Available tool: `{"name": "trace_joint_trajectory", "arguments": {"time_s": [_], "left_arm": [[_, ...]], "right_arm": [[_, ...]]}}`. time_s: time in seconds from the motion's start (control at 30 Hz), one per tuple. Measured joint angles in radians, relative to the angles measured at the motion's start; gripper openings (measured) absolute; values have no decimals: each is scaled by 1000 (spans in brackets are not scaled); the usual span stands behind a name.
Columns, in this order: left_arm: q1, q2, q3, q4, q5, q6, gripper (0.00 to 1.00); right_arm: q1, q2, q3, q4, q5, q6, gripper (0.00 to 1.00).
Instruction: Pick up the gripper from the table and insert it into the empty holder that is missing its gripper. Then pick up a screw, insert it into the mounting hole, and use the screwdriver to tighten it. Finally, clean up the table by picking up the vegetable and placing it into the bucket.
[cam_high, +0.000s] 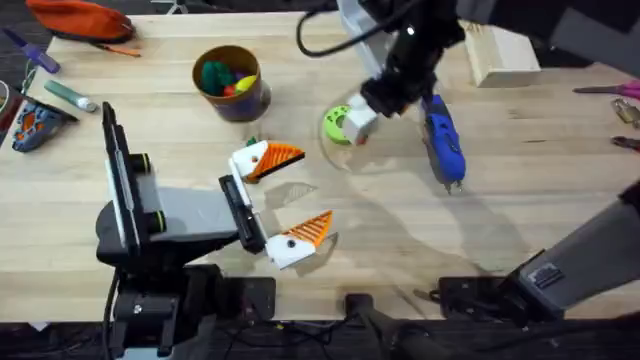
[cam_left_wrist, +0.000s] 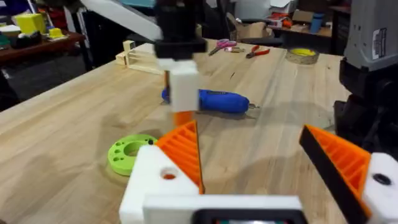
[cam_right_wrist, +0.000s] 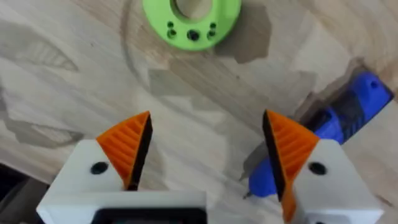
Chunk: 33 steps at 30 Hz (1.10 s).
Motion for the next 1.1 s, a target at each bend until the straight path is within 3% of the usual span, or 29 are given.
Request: {"name": "trace_joint_trajectory", "arguments": {"time_s": [0.23,0.47,0.67,1.1], "left_arm": [[0,0,0,0,0,0,985],[0,0,0,0,0,0,985],[0,0,0,0,0,0,985],[0,0,0,0,0,0,985]], "right_arm": [[31,35,121,-22,0,0,959],[30,158,133,-22,0,0,844],[30,164,139,-5,0,0,726],[49,252,147,34,0,0,594]]}}
